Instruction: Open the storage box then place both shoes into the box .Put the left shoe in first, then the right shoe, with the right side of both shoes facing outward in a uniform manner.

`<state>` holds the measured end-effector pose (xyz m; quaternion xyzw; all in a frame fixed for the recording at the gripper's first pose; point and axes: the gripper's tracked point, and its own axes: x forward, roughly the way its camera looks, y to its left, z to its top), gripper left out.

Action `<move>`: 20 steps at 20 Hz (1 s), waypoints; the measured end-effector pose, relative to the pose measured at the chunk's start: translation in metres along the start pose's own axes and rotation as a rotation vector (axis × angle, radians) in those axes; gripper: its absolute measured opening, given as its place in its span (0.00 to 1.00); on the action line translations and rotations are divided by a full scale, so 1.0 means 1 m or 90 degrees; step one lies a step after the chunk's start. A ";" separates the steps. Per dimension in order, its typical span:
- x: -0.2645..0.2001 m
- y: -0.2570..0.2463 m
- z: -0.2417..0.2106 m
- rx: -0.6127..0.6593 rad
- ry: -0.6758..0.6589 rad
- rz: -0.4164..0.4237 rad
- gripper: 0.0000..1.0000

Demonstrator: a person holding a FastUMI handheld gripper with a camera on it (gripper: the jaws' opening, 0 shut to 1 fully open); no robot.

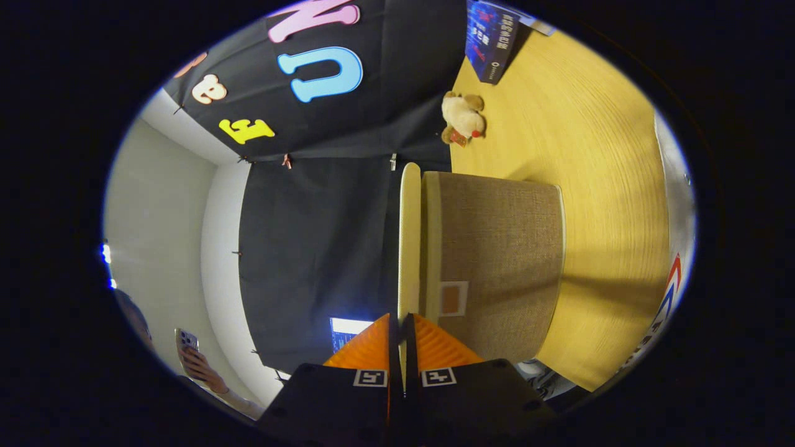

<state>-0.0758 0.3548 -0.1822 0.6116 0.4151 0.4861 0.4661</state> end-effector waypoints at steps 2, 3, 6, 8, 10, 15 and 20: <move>0.005 0.022 0.003 -0.018 -0.012 0.007 0.05; 0.008 0.032 0.006 -0.033 -0.021 0.005 0.05; 0.023 0.060 0.011 -0.064 -0.041 0.005 0.05; 0.037 0.081 0.012 -0.079 -0.052 0.013 0.05; 0.055 0.101 0.014 -0.100 -0.064 0.020 0.05; 0.111 0.142 0.015 -0.139 -0.088 0.029 0.07; 0.177 0.158 0.003 -0.168 -0.081 0.022 0.07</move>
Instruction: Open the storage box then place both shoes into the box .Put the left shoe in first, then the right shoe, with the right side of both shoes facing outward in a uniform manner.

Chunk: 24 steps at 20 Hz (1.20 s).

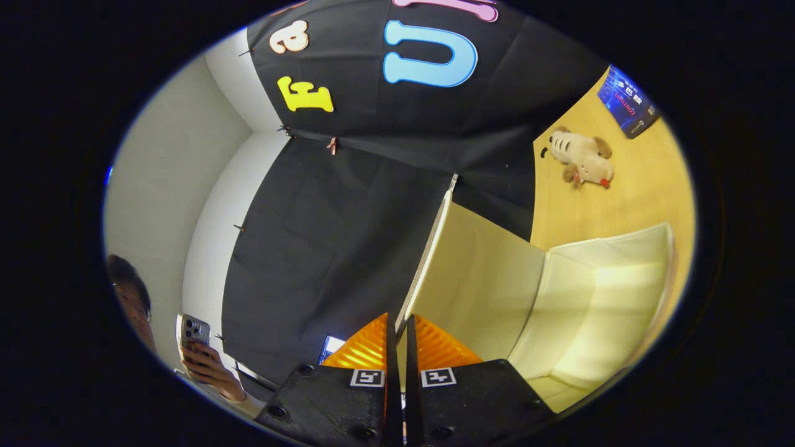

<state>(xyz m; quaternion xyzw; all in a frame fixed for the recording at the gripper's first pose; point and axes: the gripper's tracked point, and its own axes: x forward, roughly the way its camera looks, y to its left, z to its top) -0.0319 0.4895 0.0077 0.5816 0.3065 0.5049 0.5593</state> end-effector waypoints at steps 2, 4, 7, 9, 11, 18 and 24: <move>0.020 -0.001 -0.006 -0.006 -0.002 -0.010 0.07; 0.035 0.000 -0.012 -0.011 0.001 -0.016 0.07; 0.056 -0.007 -0.020 -0.008 0.007 -0.043 0.07; 0.067 -0.008 -0.026 0.001 0.016 -0.051 0.08; 0.074 -0.008 -0.035 -0.005 0.029 -0.055 0.09; 0.077 -0.017 -0.047 -0.042 0.042 -0.080 0.68; 0.044 -0.060 -0.027 -0.160 0.014 -0.200 0.96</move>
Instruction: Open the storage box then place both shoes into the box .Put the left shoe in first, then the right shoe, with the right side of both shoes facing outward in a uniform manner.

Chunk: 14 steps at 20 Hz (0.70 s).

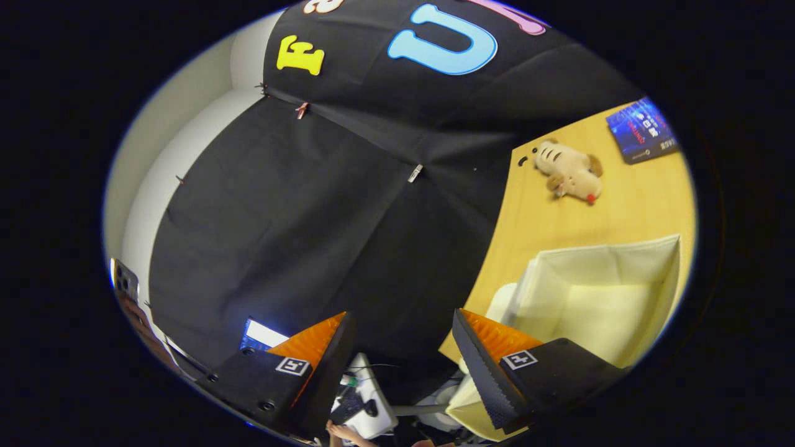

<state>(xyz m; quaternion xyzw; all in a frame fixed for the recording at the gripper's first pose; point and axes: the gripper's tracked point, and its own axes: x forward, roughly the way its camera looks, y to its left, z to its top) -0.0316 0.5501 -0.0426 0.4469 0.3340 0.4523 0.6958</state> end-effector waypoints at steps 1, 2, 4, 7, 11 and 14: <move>-0.009 -0.006 0.005 -0.014 -0.009 -0.016 0.96; -0.019 -0.014 0.011 -0.028 -0.018 -0.033 0.96; -0.044 -0.035 0.019 -0.072 -0.036 -0.085 0.96; -0.090 -0.077 0.036 -0.133 -0.054 -0.194 0.96; -0.159 -0.137 0.047 -0.163 -0.050 -0.320 0.97; -0.212 -0.184 0.049 -0.171 -0.040 -0.405 0.97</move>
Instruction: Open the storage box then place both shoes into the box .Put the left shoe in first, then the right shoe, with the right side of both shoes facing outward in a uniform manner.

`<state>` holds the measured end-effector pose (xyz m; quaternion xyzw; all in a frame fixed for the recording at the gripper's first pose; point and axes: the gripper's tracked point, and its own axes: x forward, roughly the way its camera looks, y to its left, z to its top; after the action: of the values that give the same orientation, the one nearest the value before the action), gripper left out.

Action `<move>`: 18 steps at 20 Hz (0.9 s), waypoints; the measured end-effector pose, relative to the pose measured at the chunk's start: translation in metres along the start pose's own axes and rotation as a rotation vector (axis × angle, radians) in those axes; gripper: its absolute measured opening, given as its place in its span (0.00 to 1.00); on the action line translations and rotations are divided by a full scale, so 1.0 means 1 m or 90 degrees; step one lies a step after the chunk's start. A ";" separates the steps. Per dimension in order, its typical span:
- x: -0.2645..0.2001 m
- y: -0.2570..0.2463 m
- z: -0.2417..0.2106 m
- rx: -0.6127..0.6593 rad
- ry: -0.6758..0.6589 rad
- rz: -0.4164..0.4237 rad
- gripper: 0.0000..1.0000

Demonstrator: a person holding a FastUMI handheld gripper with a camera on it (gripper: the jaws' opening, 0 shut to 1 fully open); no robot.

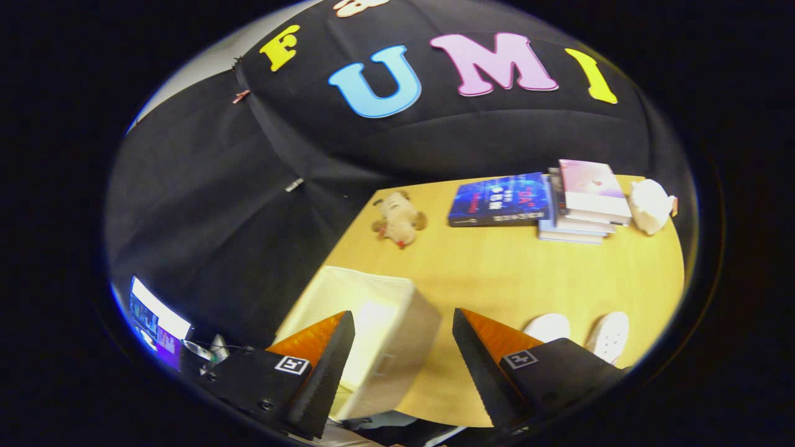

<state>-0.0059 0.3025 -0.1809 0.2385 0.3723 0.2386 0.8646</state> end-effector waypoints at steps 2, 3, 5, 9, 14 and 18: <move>-0.010 -0.047 -0.012 0.006 0.020 -0.047 0.96; -0.013 -0.068 -0.018 0.013 0.029 -0.069 0.96; -0.021 -0.106 -0.031 0.031 0.050 -0.104 0.96; -0.028 -0.157 -0.061 0.056 0.102 -0.154 0.96; -0.011 -0.175 -0.114 0.063 0.184 -0.151 0.88; 0.017 -0.188 -0.149 0.053 0.234 -0.160 0.79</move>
<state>-0.0643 0.2024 -0.3921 0.1782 0.5603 0.1526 0.7944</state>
